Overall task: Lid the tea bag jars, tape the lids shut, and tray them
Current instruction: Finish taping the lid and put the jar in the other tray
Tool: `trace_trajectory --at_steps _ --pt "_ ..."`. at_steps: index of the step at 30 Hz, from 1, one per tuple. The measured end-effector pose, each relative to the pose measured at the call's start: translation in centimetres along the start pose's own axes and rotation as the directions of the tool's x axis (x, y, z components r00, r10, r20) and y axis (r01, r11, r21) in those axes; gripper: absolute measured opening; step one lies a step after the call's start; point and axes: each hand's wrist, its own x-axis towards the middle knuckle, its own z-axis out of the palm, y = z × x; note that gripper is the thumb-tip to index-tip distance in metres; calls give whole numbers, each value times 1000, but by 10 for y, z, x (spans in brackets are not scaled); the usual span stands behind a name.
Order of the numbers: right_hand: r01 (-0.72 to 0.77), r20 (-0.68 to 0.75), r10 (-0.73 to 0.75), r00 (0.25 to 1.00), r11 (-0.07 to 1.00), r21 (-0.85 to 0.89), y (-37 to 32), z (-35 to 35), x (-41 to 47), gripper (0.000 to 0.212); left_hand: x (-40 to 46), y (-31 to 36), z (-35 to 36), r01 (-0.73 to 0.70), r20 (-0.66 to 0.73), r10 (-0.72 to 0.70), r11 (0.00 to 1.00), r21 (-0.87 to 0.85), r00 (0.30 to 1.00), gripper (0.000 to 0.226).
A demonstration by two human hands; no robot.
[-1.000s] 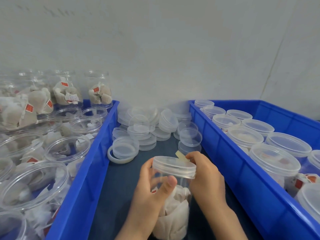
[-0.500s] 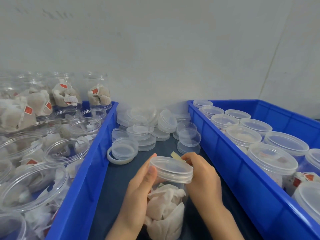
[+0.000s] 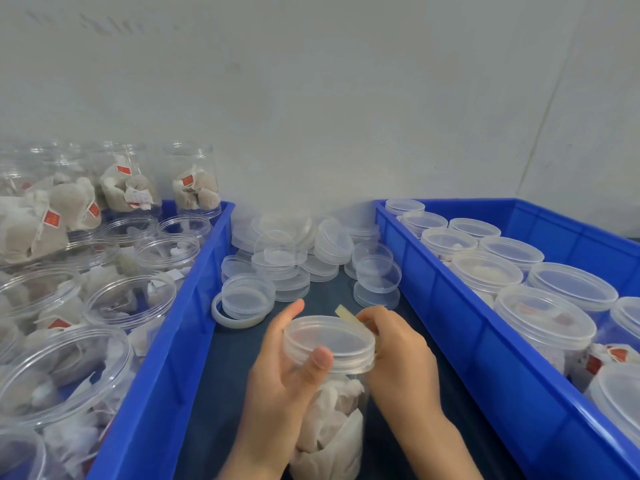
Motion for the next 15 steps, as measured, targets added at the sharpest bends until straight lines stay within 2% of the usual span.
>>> trace_trajectory --at_steps 3,5,8,11,15 --pt "-44 -180 40 983 999 -15 -1 -7 1 13 0 0 4 -34 -240 49 997 66 970 74" --pt "-16 -363 -1 932 999 -43 -1 -14 1 21 1 -2 2 -32 -367 80 990 136 927 67" --pt "58 -535 -107 838 992 -108 -2 -20 1 37 1 -3 -2 -18 -449 144 962 273 882 66" --pt "64 -533 -99 840 994 -85 0 -17 3 35 0 0 -1 -60 -437 126 985 162 891 63" --pt "-11 -406 -1 914 1000 -28 5 -11 5 23 -1 8 4 -72 -275 62 997 -27 960 64"
